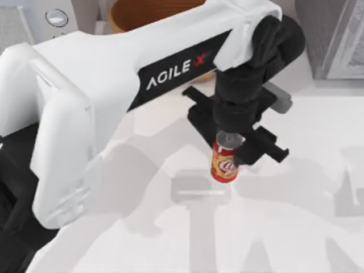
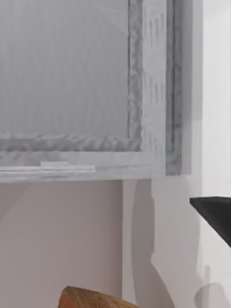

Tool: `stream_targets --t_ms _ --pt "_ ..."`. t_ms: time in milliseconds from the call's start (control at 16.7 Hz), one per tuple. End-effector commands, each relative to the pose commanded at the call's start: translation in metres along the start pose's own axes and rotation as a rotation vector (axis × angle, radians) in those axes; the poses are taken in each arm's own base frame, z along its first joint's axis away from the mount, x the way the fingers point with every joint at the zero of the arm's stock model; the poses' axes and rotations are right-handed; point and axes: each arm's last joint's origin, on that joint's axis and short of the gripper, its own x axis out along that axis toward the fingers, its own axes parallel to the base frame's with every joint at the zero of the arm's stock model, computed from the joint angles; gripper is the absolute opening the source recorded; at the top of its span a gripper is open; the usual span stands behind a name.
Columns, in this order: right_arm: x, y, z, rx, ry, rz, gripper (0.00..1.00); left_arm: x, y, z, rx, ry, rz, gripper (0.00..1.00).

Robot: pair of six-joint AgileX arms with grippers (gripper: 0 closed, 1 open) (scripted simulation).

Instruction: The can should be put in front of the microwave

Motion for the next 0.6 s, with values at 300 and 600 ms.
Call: stream_targets --t_ms 300,600 --pt "0.0 0.0 0.0 0.0 0.0 0.0 1.0 -0.005 0.1 -0.017 -0.169 -0.005 0.001 0.0" --pt "0.0 0.0 0.0 0.0 0.0 0.0 1.0 -0.008 0.269 -0.105 -0.515 -0.005 0.004 0.0"
